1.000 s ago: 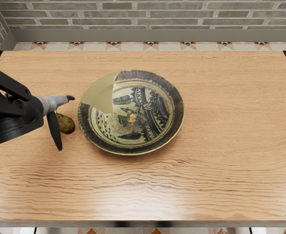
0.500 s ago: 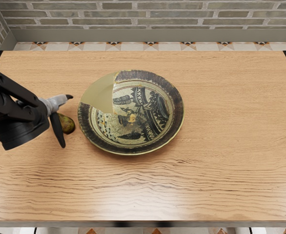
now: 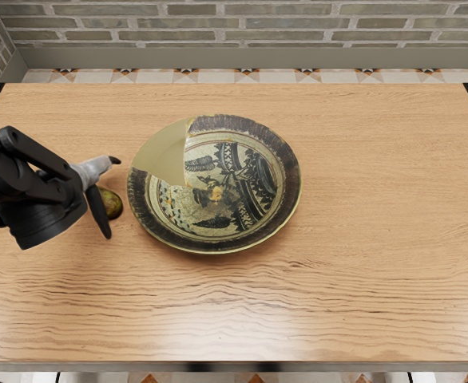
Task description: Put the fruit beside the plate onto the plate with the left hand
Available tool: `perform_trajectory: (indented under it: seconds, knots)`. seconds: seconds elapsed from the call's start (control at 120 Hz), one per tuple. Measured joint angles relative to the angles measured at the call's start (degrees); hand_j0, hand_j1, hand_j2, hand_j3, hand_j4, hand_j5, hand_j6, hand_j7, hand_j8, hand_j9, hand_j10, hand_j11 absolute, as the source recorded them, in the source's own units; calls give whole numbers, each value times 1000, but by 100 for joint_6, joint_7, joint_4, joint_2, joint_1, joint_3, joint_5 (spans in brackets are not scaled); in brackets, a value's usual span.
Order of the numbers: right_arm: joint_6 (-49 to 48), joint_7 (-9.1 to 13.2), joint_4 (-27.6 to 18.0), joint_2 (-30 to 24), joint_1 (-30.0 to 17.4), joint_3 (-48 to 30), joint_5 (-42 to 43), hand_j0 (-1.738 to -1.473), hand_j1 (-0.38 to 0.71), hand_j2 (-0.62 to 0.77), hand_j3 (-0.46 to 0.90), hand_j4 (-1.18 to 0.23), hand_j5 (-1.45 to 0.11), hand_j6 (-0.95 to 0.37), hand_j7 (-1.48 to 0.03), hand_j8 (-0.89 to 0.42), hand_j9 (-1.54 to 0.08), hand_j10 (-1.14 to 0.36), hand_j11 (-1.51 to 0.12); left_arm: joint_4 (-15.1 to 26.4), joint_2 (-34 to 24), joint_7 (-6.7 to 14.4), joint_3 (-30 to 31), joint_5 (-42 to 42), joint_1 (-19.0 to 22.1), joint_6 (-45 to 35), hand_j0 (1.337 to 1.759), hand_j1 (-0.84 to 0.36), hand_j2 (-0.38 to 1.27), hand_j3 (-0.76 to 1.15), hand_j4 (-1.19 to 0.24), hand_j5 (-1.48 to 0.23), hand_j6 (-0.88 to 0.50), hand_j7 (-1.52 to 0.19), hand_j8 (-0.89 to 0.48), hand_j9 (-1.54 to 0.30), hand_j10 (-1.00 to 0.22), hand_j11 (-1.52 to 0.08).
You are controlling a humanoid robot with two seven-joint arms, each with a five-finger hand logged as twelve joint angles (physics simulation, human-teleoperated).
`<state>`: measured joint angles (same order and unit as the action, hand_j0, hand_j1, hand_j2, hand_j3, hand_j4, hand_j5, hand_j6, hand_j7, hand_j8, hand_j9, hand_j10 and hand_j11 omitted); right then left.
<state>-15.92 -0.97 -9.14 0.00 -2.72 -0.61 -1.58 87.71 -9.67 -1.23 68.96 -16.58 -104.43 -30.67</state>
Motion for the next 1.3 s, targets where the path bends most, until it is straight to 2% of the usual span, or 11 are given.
perform_trajectory:
  seconds: [0.775, 0.842, 0.9, 0.925, 0.95, 1.017, 1.067, 1.167, 1.275, 1.292, 1.3]
  knots:
    - [1, 0, 0, 0, 0, 1, 0, -1658, -334, -3, 0, -13, -16, -13, -16, -13, -16, -13, -16, -53, 4, 0, -29, -380, 63, -36, 1658, 39, 52, 0, -258, -336, -259, -336, -259, -336, -258, -336]
    - [1, 0, 0, 0, 0, 1, 0, -1658, -334, -3, 0, -12, -16, -12, -16, -12, -16, -12, -16, -49, 9, 1, -55, -431, 63, -8, 1658, -29, 63, 0, -315, -410, -315, -410, -315, -409, -315, -409]
    - [1, 0, 0, 0, 0, 1, 0, -1658, -334, -3, 0, -12, -16, -12, -16, -12, -16, -12, -16, -42, 64, 8, -90, -487, 54, 285, 1658, -180, 90, 0, -444, -585, -444, -585, -441, -511, -450, -578]
    - [1, 0, 0, 0, 0, 1, 0, -1658, -334, -3, 0, -12, -16, -12, -16, -12, -16, -12, -16, -46, 70, 13, -101, -472, 52, 402, 1658, -231, 102, 0, -510, -642, -443, -615, -246, -778, -492, -644]
    - [1, 0, 0, 0, 0, 2, 1, -1658, -334, -3, 0, -12, -16, -12, -16, -12, -16, -12, -16, -53, 71, 24, -101, -481, 52, 506, 1658, -280, 114, 0, -580, -667, -321, -780, -98, -959, -418, -693]
    - [1, 0, 0, 0, 0, 2, 1, -1658, -334, -3, 0, -12, -16, -12, -16, -12, -16, -12, -16, -67, 78, 44, -103, -503, 44, 687, 1657, -385, 139, 0, -724, -716, -63, -1078, 134, -1208, -131, -1078]
    - [0, 0, 0, 0, 0, 2, 1, -1658, -334, -3, 0, -11, -16, -12, -16, -12, -16, -12, -16, -74, 72, 43, -102, -504, 43, 769, 1657, -444, 153, 0, -795, -751, 39, -1201, 210, -1272, -40, -1183]
    - [1, 0, 0, 0, 0, 3, 1, -1658, -334, -3, 0, -11, -16, -12, -16, -12, -16, -12, -16, -67, -35, 2, -97, -475, 4, 904, 1657, -528, 147, 0, -857, -848, -40, -1065, 145, -1163, -101, -1065]
    - [0, 0, 0, 0, 0, 2, 1, -1658, -334, -3, 0, -12, -16, -12, -16, -12, -16, -13, -16, -49, -73, -27, -84, -495, -26, 962, 1658, -594, 321, 0, -897, -899, -79, -981, 103, -1072, -134, -983]
    - [0, 0, 0, 0, 0, 1, 0, -1658, -334, -3, 0, -12, -16, -12, -16, -12, -16, -13, -16, -46, -93, -36, -84, -492, -32, 971, 1658, -600, 352, 0, -897, -914, -135, -947, 64, -995, -158, -947]
    - [0, 0, 0, 0, 0, 1, 0, -1658, -334, -3, 0, -12, -16, -12, -16, -12, -16, -13, -16, -45, -98, -39, -83, -493, -33, 974, 1658, -603, 363, 0, -898, -917, -164, -904, 90, -1046, -172, -936]
